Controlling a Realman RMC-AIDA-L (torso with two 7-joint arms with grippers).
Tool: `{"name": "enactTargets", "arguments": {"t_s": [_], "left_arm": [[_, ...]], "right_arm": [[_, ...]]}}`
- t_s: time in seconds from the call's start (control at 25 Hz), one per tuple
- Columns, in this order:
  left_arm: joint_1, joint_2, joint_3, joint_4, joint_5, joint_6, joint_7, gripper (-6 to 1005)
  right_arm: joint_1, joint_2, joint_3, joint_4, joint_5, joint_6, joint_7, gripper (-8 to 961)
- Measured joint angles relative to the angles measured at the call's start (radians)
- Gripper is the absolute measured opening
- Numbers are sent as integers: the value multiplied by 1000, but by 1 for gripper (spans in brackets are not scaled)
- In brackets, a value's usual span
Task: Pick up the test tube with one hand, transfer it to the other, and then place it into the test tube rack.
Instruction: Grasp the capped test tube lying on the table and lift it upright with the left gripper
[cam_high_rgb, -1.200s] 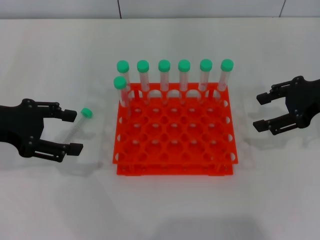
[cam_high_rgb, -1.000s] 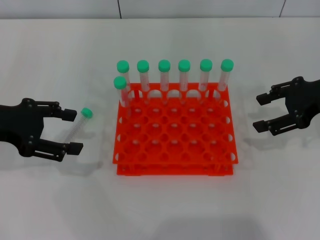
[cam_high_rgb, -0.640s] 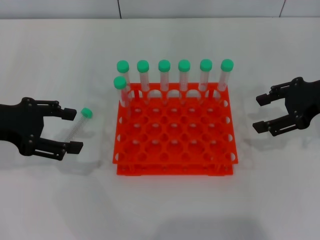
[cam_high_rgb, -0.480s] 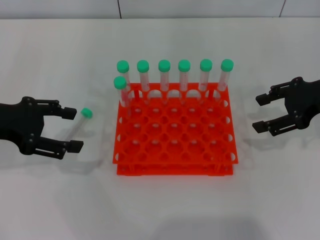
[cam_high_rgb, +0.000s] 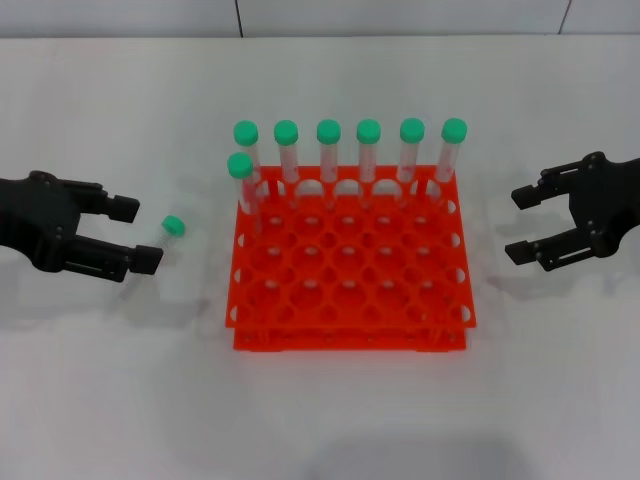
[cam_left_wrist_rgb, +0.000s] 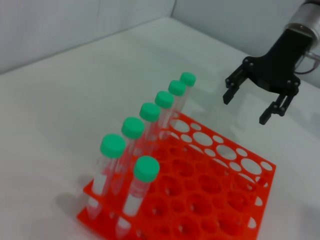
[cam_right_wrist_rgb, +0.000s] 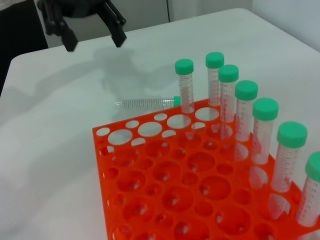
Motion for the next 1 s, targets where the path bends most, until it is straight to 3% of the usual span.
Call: {"name": "enactTargets", "arguments": {"t_s": [0.16, 0.28, 0.44, 0.64, 0.76, 1.0], "left_arm": [[-10, -5, 32, 112, 45, 36, -180, 858], [-29, 5, 97, 169, 108, 38, -319, 858], [-78, 11, 141, 188, 237, 39, -459, 858], [-121, 4, 186, 183, 379, 39, -544, 857], [-152, -30, 203, 174, 506, 15, -577, 857], [-163, -72, 243, 146, 576, -46, -580, 857]], "right_arm": [[0, 0, -1, 0, -8, 5, -1, 750], [1, 0, -1, -1, -13, 16, -2, 750], [4, 3, -3, -6, -27, 29, -2, 749], [11, 26, -4, -24, -62, 47, 3, 748], [20, 34, -4, -26, -72, 49, 4, 748], [25, 50, -5, -26, -78, 46, 3, 750]]}}
